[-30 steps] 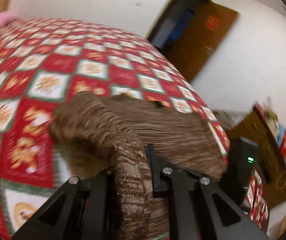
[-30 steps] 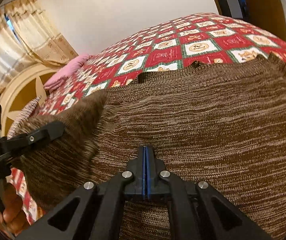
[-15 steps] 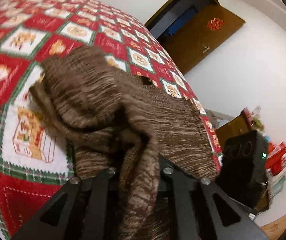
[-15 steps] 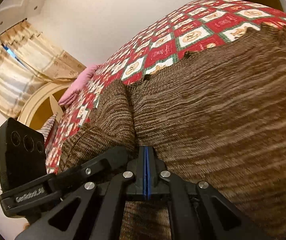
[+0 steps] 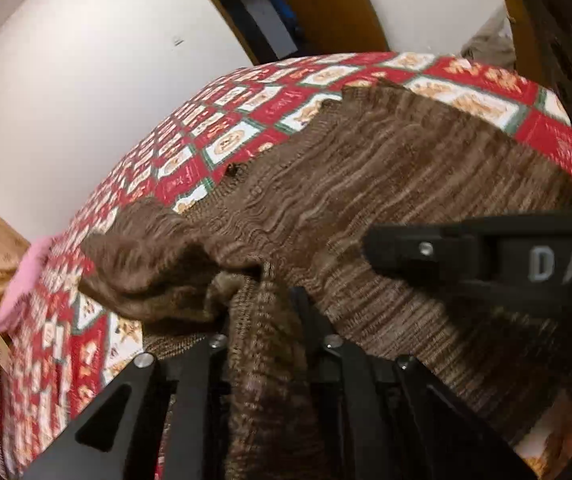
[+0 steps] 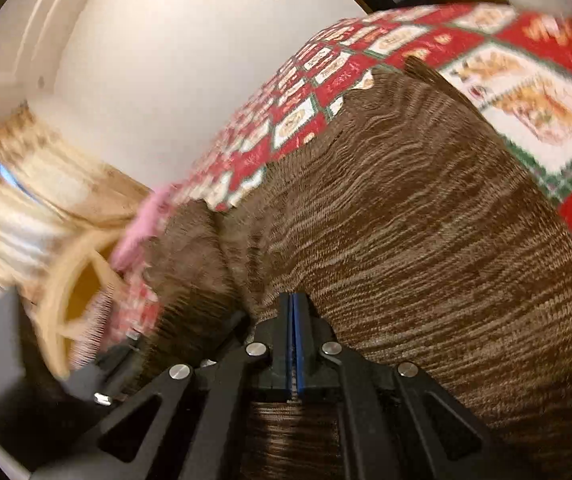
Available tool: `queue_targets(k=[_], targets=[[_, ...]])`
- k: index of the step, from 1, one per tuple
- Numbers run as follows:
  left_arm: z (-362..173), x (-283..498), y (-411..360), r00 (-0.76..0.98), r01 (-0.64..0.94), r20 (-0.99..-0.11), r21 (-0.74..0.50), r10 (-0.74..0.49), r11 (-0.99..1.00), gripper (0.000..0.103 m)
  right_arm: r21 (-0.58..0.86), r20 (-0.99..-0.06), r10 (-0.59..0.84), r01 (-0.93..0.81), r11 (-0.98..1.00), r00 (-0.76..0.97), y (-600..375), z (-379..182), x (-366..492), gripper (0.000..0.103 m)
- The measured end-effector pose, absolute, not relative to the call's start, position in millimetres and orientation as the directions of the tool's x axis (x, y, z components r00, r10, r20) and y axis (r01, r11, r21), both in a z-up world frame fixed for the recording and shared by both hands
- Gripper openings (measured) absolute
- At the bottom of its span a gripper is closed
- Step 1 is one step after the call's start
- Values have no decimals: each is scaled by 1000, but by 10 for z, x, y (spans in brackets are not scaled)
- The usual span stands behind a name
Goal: Fold small clothes
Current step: 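Grasp the folded sweater with the right tool while the left tool holds it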
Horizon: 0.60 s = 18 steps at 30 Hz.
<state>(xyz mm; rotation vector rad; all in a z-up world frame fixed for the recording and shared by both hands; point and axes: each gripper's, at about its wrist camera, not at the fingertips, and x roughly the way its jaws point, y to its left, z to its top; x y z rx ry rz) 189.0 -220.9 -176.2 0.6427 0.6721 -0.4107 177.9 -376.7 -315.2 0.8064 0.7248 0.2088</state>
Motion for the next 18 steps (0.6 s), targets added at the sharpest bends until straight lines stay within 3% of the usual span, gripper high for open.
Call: queue_targets(k=[7,12,16,18], targets=[[-1807,1834,-2033,606,570,-723,106,-330,814,15,684,-528,411,86,724,743,-3727,-3074,1750,1],[-1918,1770,-1687,531,541,-668,-207,-522,815,15,627,-510,512,-109,771,691,-3622,-2678,1896,1],[-1966,1658,-1820,544,556,-653,-189,-527,809,15,564,-566,546,-194,803,618,-3471,-2461,2186,1],[-1965,1642,-2014,562,570,-671,-111,-484,814,15,511,-594,504,-189,838,627,-3485,-2403,2232,1]])
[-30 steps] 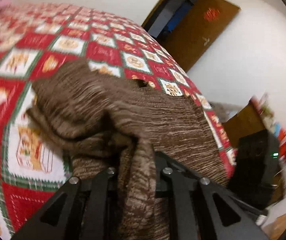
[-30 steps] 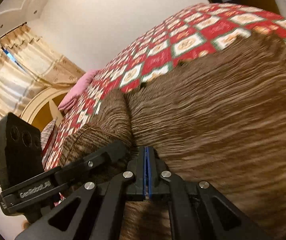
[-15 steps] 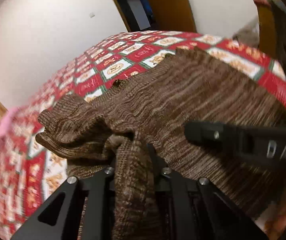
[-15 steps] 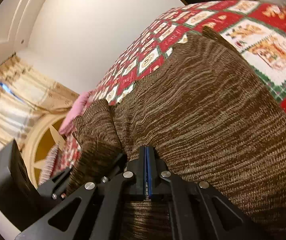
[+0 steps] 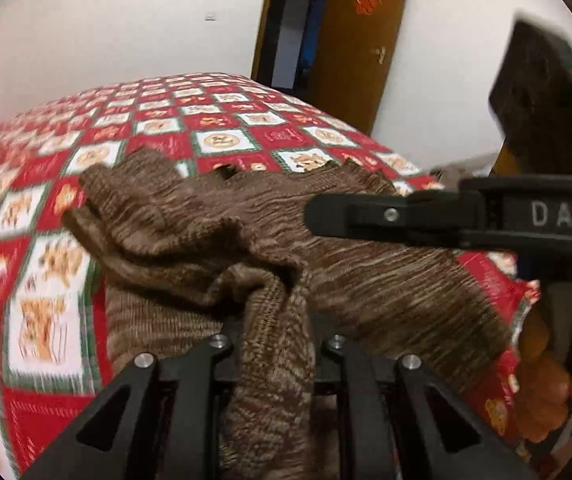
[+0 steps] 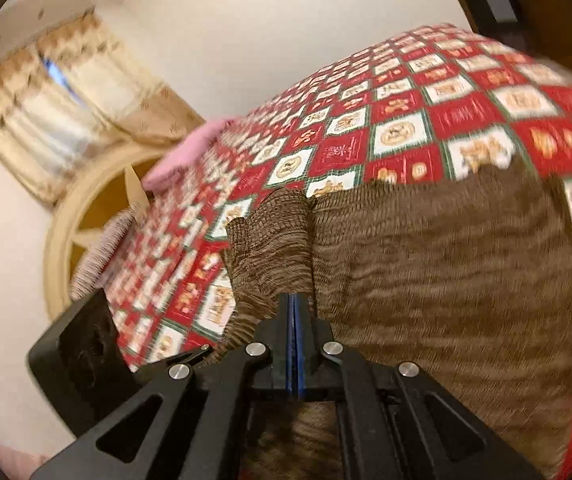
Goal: Fold small clothes
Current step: 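Grasp the folded sweater with the right tool while the left tool holds it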
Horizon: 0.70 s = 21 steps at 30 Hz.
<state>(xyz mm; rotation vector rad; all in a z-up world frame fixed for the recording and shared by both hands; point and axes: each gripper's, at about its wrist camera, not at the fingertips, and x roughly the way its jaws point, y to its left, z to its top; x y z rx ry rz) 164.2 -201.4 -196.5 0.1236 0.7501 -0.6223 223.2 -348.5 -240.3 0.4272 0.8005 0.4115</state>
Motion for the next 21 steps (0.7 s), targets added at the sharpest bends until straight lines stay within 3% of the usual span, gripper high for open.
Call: queue_targets(k=[2,5,7,11,12,16,20,21], targets=[[-1938,1572,-2284,612,582,-675,30,-413,813,15,494,-604,459,-146,857,652,-3610,-2386,2197,1],[-1999,1544,-2612,597,618,-720,130,-355,775,15,507,-609,415,-70,859,676,-3943,-2426,2103,2],[-2152,1437,-2788,639,633,-719,288,-274,718,15,509,-622,377,-12,861,686,-4186,-2487,2049,1],[-2514,1058,-3104,816,545,-558,661,-147,516,12,521,-629,334,62,851,702,-4593,-2547,1918,1],[-2566,1028,-3127,835,526,-531,696,-144,488,12,529,-621,334,63,847,709,-4646,-2535,1891,1],[-2558,1044,-3045,806,566,-563,639,-184,521,12,583,-567,410,-4,813,714,-4650,-2449,1912,2],[-2576,1101,-2952,779,602,-584,594,-229,533,12,578,-582,463,-60,814,669,-4402,-2427,2085,4],[-2541,1139,-2872,753,625,-607,538,-255,565,13,576,-591,466,-59,815,659,-4358,-2458,2125,17]])
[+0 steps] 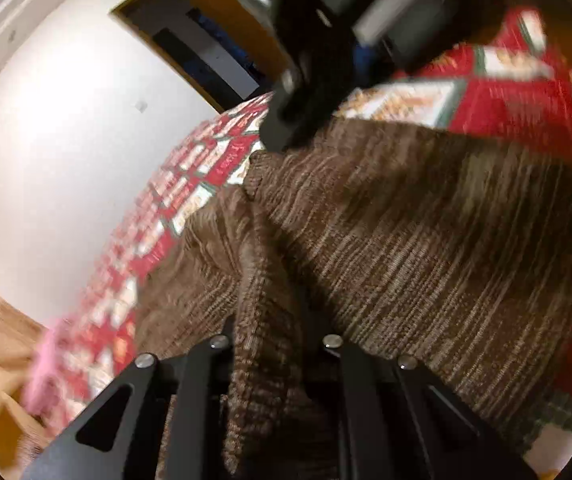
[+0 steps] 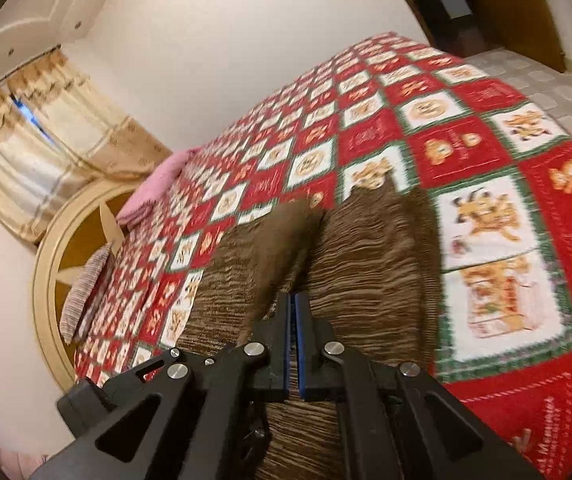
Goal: Fold small clothes
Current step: 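Grasp the folded sweater with the right tool while the left tool holds it, then lower the folded sweater onto the quilt and open both tools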
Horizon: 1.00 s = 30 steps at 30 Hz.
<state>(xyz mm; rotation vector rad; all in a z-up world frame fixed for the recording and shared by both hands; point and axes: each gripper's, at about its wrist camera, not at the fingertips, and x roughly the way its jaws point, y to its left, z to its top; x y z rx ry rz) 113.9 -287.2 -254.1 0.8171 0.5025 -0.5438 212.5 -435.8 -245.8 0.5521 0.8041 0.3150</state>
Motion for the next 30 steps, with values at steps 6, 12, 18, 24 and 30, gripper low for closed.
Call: queue_targets(k=[6,12,18,24,30], targets=[[-2419,1552,-2415,576,703,-688,143,-441,697,15,705,-529,550,-26,709,646,-4285,-2681,2327,83],[-2359,1550,-2447,570,705,-693,139,-440,695,21,701,-558,599,-59,711,575,-4095,-2733,2753,80],[-2293,1674,-2202,515,683,-684,-37,-516,730,18,612,-626,533,-65,788,569,-3990,-2815,2856,12],[-2237,1659,-2236,498,646,-663,-146,-559,749,16,540,-605,486,-124,833,630,-4099,-2473,2736,8],[-2015,1392,-2583,473,667,-644,-184,-601,722,16,446,-628,430,-153,882,649,-4323,-2256,2629,7]])
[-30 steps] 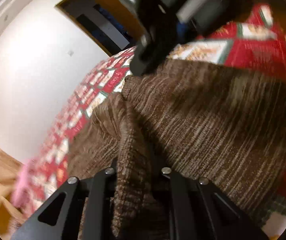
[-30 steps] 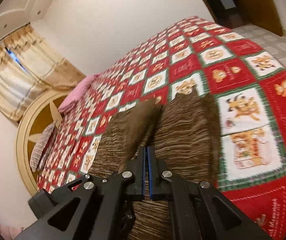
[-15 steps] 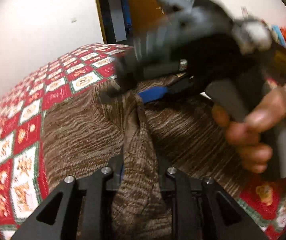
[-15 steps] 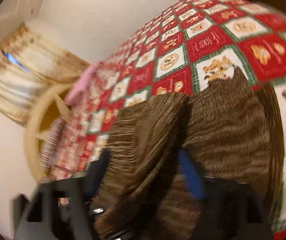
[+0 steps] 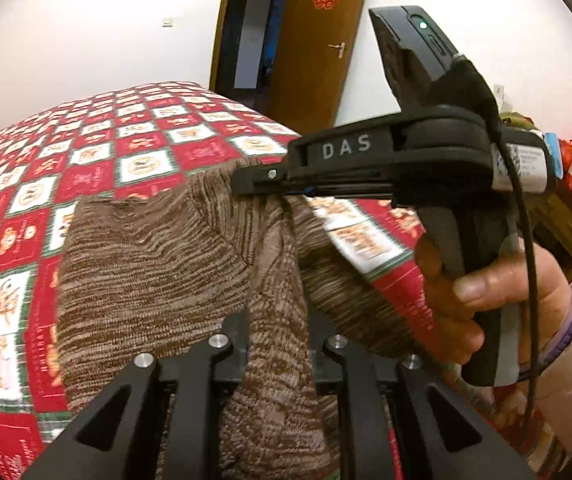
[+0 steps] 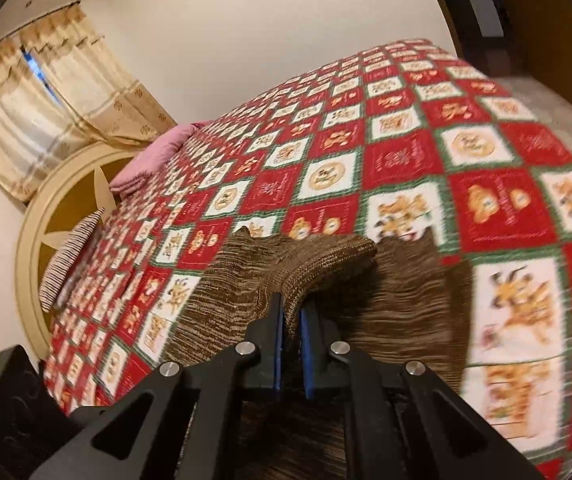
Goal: Fold small clothes
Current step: 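Lower the folded sweater onto the quilt and open both tools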
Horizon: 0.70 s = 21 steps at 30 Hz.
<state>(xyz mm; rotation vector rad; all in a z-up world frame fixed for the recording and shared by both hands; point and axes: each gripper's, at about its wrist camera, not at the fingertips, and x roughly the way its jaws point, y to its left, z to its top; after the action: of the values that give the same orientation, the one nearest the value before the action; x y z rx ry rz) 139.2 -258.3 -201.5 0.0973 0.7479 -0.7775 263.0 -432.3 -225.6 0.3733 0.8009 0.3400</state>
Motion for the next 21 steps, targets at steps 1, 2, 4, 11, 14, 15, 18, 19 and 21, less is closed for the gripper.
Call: queue_targets(k=[1,2,4,11,14,15,18,19,21], targets=[[-2010,1391,-2632,471,672,-642,-184,-605,717,16,442,-622,428,-157,883,656,-4384,-2231,2601,7],[-1998,1331,-2669,470,674,-641,-183,-607,715,16,436,-618,423,-158,886,663,-4430,-2209,2582,7],[-2004,1301,-2761,463,679,-643,-185,-610,711,16,420,-621,410,-158,894,669,-4492,-2198,2568,7],[-2168,1307,-3049,454,673,-684,-156,-571,723,16,407,-652,380,-119,905,656,-4724,-2425,2562,7],[-2227,1355,-3126,458,681,-696,-126,-553,722,16,419,-677,371,-82,904,636,-4828,-2624,2591,7],[-2251,1362,-3145,460,685,-700,-111,-546,720,16,427,-687,373,-69,902,624,-4848,-2711,2610,7],[-2288,1362,-3120,477,684,-701,-82,-530,725,34,499,-657,409,-41,866,633,-4936,-2838,2599,7],[-2279,1355,-3085,472,684,-702,-89,-532,724,45,508,-654,407,-28,861,638,-4954,-2833,2589,7],[-2219,1283,-2974,451,690,-703,-116,-550,714,83,507,-658,399,-15,862,639,-4947,-2817,2560,10]])
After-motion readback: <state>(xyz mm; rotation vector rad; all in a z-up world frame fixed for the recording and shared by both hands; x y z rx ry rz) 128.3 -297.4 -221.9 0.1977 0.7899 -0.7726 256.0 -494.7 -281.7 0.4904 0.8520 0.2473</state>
